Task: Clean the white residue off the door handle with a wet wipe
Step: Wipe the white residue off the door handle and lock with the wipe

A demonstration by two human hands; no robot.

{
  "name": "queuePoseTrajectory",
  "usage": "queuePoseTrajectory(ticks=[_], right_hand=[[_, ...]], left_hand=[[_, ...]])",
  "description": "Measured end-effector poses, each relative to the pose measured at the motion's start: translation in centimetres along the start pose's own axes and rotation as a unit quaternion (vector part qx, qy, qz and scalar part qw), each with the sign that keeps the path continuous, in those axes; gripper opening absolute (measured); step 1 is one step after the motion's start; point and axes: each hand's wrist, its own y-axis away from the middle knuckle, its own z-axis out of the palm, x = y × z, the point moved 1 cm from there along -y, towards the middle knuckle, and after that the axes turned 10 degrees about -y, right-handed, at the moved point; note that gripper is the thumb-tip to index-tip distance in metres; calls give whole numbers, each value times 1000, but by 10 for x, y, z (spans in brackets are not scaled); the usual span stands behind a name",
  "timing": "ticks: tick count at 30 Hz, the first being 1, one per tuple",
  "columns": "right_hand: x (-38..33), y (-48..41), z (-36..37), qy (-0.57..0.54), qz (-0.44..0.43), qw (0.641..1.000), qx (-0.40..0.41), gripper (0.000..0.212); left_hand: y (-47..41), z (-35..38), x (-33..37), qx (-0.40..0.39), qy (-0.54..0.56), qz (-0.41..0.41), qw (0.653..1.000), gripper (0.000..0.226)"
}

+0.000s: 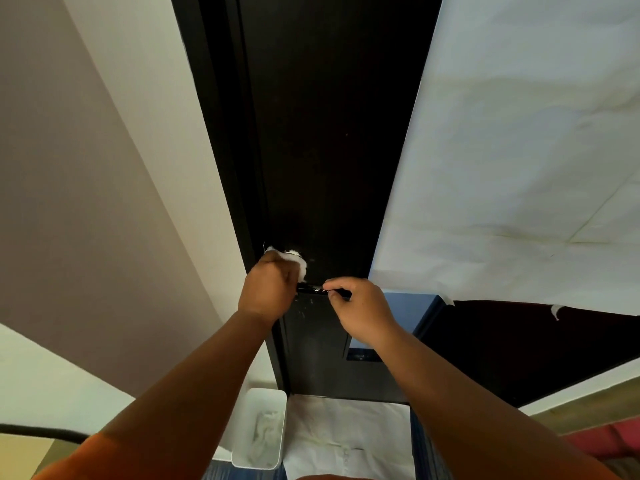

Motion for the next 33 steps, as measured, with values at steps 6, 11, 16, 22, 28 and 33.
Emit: queuePoseTrajectory(ticks=[6,11,16,22,28,33], right_hand=[[0,1,-2,-8,3,1000,-3,24],[0,2,0,-5,-5,1000,2,24],[-2,4,-2,2,-9,1000,-6,24],[2,4,-1,16,-23,1000,-4,25],[4,3,-1,15,-19,1000,-1,24],[4,1,1,11,-21,1000,6,23]], left_hand=[[16,7,10,42,328,-290,898,16],[13,17,18,32,581,-433,689,12],[10,27,28,-52,763,-408,498,33],[-3,39,21,-79,777,-432,451,37],[-9,33,20,-46,706,-454,541,27],[12,11,23,79,410,-341,842,4]])
